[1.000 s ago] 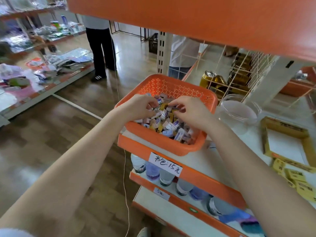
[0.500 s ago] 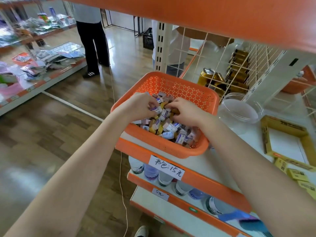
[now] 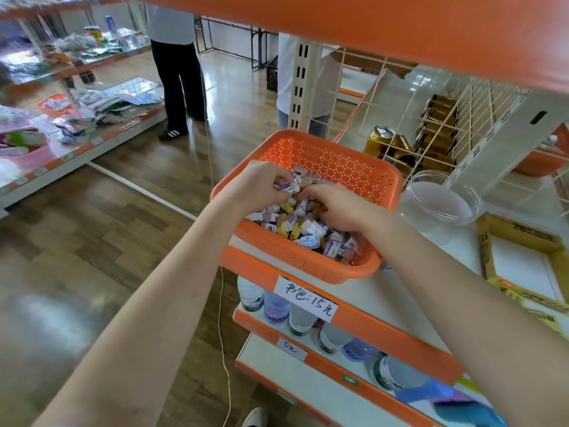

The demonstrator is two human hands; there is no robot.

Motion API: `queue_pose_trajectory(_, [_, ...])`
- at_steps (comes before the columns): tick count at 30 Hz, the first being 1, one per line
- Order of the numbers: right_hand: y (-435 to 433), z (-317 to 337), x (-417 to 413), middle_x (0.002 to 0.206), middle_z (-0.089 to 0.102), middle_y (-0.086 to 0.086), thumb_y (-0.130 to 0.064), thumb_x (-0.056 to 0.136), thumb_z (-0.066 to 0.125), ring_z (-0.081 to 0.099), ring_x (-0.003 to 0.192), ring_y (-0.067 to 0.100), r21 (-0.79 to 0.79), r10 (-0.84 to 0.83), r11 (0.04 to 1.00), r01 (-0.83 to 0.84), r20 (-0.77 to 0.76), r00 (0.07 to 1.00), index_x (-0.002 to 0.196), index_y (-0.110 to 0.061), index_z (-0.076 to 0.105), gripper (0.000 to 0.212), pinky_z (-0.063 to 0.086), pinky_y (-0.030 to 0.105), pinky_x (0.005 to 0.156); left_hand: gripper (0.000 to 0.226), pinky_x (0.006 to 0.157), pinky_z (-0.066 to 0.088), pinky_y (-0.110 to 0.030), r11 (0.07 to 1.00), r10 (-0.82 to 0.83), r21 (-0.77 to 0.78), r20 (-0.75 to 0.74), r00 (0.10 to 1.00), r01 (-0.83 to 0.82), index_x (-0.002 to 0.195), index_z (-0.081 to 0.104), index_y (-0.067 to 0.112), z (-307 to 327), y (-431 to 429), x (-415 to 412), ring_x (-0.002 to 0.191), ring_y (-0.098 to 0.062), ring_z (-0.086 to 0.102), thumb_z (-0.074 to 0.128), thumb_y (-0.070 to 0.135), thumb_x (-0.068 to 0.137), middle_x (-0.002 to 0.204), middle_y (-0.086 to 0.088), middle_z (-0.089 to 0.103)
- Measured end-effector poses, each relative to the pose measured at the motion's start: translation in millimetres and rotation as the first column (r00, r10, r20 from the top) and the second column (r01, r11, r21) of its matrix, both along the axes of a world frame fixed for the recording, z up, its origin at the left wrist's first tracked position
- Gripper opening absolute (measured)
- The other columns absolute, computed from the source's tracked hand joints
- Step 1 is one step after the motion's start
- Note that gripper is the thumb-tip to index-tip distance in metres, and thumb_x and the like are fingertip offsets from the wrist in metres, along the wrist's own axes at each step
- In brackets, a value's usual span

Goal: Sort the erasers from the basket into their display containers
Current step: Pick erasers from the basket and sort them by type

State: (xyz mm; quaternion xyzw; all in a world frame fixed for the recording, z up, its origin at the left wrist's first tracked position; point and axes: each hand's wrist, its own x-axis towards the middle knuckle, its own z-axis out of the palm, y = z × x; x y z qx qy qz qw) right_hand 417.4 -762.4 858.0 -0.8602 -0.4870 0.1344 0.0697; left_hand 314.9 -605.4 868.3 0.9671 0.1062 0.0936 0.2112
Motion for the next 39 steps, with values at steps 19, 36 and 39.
queue_pose_trajectory(19, [-4,5,-6,0.107,0.052,0.001,-0.014,0.084,0.063,0.049,0.097,0.019,0.068,0.015,0.997,-0.019,0.056,0.998,0.099,-0.015,0.06,0.016,0.041,0.032,0.084,0.035,0.078,0.038,-0.015,1.0,-0.004,0.005,-0.007,1.0,0.004,0.121,0.064,0.02,-1,0,0,0.087,-0.003,0.049,0.067,0.025,0.086,0.118,0.0,0.066])
queue_pose_trajectory(36, [-129,48,2,0.116,0.062,0.01,-0.007,0.09,0.058,0.057,0.106,0.025,0.488,-0.37,0.834,0.257,0.149,0.917,0.116,-0.007,0.064,0.027,0.037,0.021,0.087,0.018,0.065,0.031,0.006,0.975,-0.153,-0.105,0.315,0.937,0.194,0.1,0.071,0.013,49,-116,42,0.076,-0.005,0.051,0.064,0.013,0.084,0.089,0.006,0.06])
queue_pose_trajectory(39, [-187,43,7,0.123,0.055,0.011,-0.009,0.093,0.053,0.055,0.107,0.027,0.453,-0.519,0.793,0.409,0.149,0.842,0.121,-0.007,0.061,0.029,0.036,0.024,0.089,0.018,0.067,0.038,-0.002,0.93,-0.289,-0.136,0.3,0.909,0.34,0.092,0.07,0.018,51,-173,61,0.077,-0.004,0.056,0.059,0.012,0.08,0.083,0.008,0.063])
